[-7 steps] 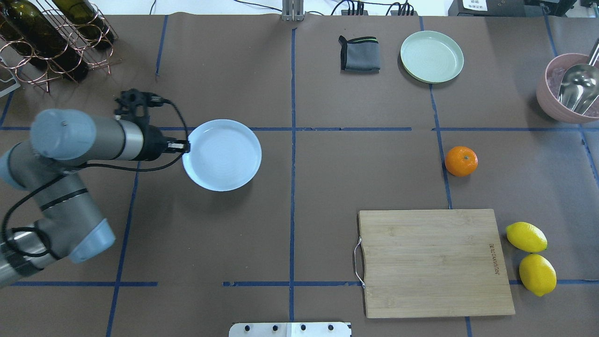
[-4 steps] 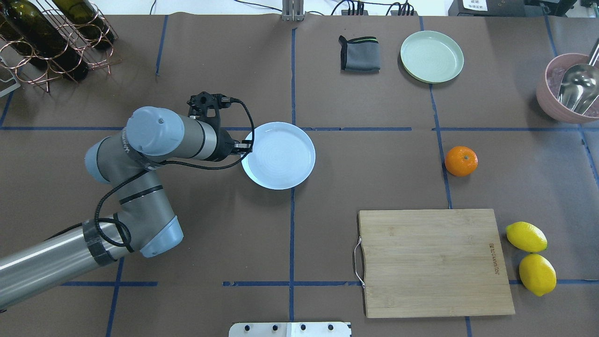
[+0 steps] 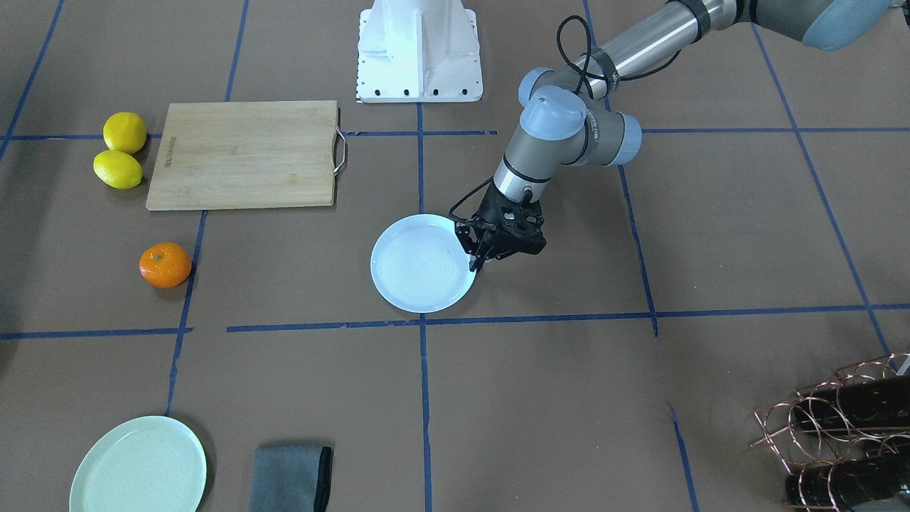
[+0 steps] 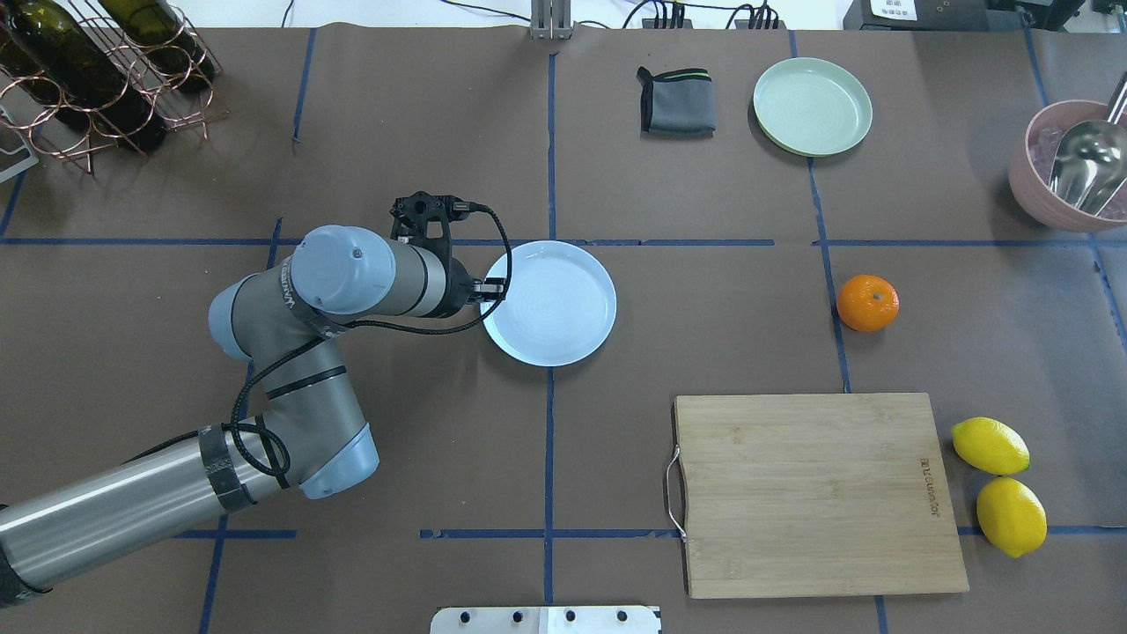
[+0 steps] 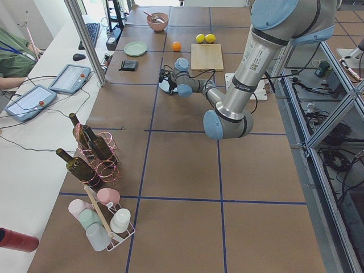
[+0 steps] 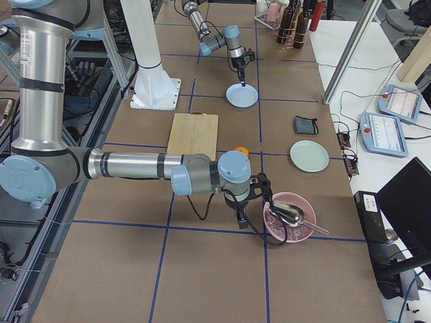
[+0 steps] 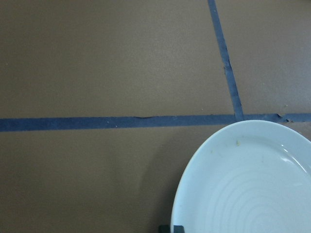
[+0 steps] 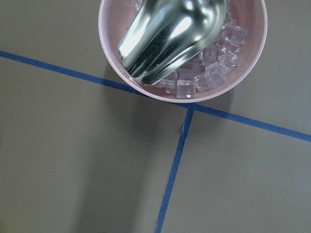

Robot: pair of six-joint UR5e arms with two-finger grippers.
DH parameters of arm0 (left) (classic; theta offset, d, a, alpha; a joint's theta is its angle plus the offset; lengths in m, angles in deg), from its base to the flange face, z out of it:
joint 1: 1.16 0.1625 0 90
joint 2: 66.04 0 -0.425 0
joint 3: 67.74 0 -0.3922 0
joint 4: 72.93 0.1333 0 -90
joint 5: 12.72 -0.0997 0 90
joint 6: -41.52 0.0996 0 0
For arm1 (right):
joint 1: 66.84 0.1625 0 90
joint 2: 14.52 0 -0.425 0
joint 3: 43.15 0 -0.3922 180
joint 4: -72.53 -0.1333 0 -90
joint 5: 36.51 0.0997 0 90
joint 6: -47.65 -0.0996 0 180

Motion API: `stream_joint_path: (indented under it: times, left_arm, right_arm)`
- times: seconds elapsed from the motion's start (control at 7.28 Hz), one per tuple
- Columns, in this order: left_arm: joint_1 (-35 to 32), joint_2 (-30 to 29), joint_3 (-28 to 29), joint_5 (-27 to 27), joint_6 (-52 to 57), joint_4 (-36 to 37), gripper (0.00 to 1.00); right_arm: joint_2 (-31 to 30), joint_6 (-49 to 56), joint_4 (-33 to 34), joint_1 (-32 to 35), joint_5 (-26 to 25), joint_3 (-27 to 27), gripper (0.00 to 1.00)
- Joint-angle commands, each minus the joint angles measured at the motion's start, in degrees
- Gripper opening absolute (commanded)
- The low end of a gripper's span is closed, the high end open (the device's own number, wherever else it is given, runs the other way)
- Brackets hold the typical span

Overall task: Pick orange to plate
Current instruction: 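Push the light blue plate with the left gripper toward the table center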

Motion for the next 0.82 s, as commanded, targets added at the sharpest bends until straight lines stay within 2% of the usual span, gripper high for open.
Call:
stream_joint_path:
  times: [0.0, 0.27, 0.41, 0.55, 0.69]
  left_arm:
    - [0.46, -0.04, -0.26, -0.04, 0.72, -0.11, 0.99]
    - [-2.25, 2.14, -4.72, 2.93, 4.73, 3.29, 1.00]
    - [-6.10, 5.20, -11.09, 5.91, 14.52, 8.80, 1.00]
    - [-10.83, 9.49, -18.47, 10.20, 22.79, 15.47, 1.00]
    - [-18.71, 13.89, -23.94, 16.69, 34.88, 21.02, 1.00]
  right_arm:
    - [0.09, 0.42, -0.12, 0.00, -0.20, -0.04, 1.00]
    - [-0.61, 0.42, -8.24, 0.00, -0.47, -0.04, 1.00]
    - [-0.35, 0.34, -9.60, -0.26, -0.56, -0.13, 1.00]
    - [1.31, 0.25, -9.61, -3.66, -0.64, -0.04, 1.00]
    - [2.97, -0.70, -9.44, -6.39, 0.23, -0.04, 1.00]
